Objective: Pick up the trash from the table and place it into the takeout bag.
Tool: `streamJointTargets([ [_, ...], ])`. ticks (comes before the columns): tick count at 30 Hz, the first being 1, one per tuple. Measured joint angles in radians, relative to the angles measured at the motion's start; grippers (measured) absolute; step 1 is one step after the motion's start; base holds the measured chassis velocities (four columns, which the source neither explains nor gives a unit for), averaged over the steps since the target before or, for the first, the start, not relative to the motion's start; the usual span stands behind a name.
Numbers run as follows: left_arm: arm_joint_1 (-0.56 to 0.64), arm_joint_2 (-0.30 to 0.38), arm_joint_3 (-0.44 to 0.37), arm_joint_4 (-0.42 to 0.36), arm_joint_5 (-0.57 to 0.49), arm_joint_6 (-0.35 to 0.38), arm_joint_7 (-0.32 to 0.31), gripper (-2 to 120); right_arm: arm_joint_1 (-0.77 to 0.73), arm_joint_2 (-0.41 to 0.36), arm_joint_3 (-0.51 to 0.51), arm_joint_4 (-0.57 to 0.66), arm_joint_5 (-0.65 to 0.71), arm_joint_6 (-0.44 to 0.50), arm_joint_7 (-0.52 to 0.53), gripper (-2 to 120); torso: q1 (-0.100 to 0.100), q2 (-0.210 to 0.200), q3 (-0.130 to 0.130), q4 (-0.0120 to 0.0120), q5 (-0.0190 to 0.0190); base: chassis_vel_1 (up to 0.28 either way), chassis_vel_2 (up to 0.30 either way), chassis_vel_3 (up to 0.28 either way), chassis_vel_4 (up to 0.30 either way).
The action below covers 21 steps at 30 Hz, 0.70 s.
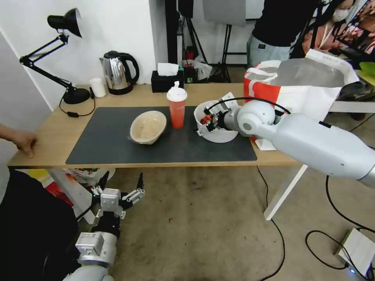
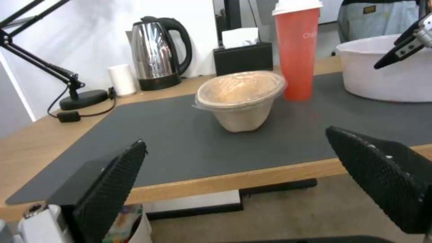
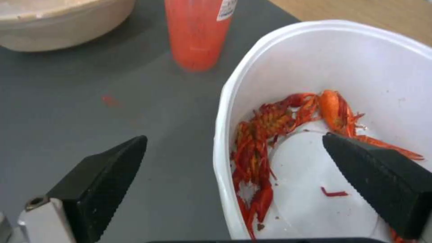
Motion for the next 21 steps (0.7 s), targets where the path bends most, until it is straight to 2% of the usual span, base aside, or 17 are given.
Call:
streamJointTargets([
  [21, 0.0, 0.0, 0.0, 0.0, 0.0, 0.0, 0.0, 100, -0.022, 0.05, -0.038, -0.079, -0.039, 0.002, -0.006, 100, 0.0, 0.0, 0.0, 0.0, -0.0001, 0.0, 0.0, 0.0, 0.0],
])
